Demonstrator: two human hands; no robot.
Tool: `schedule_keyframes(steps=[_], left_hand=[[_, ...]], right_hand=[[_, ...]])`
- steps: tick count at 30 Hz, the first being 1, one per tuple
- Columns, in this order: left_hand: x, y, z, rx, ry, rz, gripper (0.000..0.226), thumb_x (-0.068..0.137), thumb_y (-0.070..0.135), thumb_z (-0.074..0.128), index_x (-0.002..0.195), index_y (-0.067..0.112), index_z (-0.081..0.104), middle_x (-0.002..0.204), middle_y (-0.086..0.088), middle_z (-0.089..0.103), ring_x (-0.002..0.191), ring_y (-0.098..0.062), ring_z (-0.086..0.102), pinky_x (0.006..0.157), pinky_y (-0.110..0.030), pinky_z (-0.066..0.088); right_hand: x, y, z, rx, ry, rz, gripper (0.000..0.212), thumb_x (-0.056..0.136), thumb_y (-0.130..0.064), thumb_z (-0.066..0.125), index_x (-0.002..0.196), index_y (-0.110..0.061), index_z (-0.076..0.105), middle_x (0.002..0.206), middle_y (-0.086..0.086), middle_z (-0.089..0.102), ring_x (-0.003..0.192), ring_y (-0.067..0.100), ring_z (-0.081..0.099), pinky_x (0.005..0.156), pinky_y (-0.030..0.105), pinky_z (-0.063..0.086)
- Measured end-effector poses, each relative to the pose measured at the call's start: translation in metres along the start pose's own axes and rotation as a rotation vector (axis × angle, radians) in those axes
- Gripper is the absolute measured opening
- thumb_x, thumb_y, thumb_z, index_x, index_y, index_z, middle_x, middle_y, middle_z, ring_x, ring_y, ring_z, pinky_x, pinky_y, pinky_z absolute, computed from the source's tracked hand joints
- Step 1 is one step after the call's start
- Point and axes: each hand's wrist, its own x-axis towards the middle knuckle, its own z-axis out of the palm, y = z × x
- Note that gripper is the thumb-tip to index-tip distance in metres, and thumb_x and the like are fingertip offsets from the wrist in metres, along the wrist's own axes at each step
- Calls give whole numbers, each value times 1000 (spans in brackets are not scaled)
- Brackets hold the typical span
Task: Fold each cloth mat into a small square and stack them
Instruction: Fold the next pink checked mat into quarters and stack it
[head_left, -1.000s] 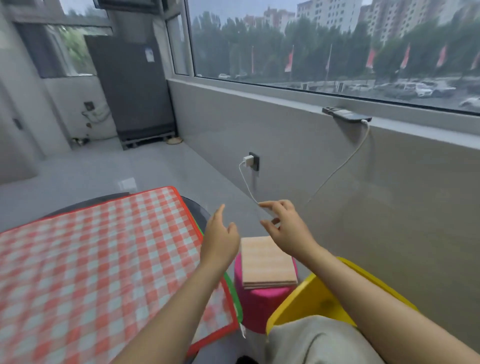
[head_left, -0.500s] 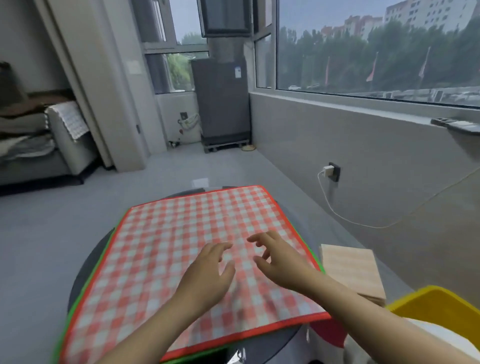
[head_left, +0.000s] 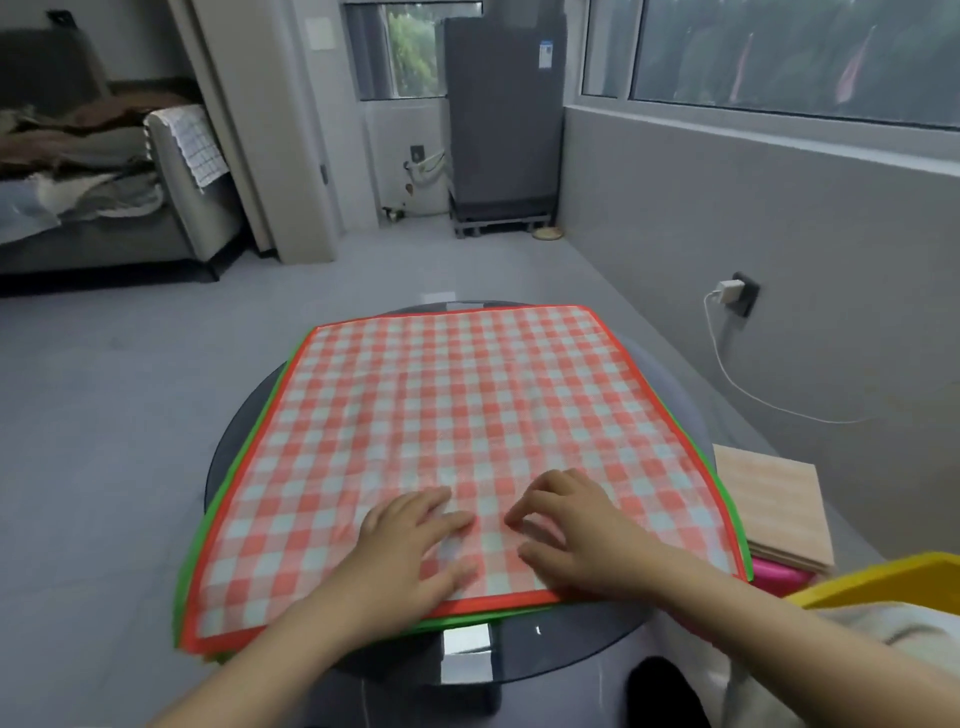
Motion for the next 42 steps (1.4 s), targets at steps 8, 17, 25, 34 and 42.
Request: schedule_keyframes(steps=[8, 17, 25, 34, 42], left_hand=[[-14, -3, 7, -155, 22, 96, 79, 57, 93, 18, 124, 59, 45, 148, 25, 20, 135, 1, 8, 113, -25, 3], [-20, 12, -7, -203, -70, 70, 36, 77, 60, 57, 112, 54, 58, 133, 36, 21, 134, 1, 11, 115, -33, 10], [-22, 19, -29, -206, 117, -50, 19, 85, 44, 62, 93, 31, 73, 97, 17, 68, 92, 0, 58, 87, -26, 48], [-22, 29, -77, -32, 542, -130, 22, 90, 46, 53, 88, 34, 71, 73, 13, 67, 68, -9, 56, 54, -17, 35], [-30, 41, -115, 30, 780, 28, 15, 82, 43, 63, 80, 33, 74, 66, 11, 69, 59, -9, 53, 54, -12, 32]], right_hand=[[-16, -15, -1, 29, -152, -89, 54, 67, -66, 66, 116, -45, 57, 129, -17, 40, 119, 3, 26, 98, 23, 22], [-15, -20, -6, 93, -142, -21, 27, 70, -54, 70, 94, -42, 72, 112, -27, 47, 107, 0, 33, 86, 18, 29], [-12, -38, -19, 160, 16, 166, 17, 84, -42, 63, 88, -29, 73, 92, -12, 71, 83, 1, 59, 78, 24, 49], [-1, -49, -57, -132, 424, 162, 22, 91, -43, 52, 91, -25, 64, 65, -5, 63, 59, 19, 55, 47, 22, 30], [-6, -53, -90, -315, 742, -21, 17, 78, -40, 60, 67, -28, 65, 49, -10, 59, 41, 13, 53, 38, 16, 24]])
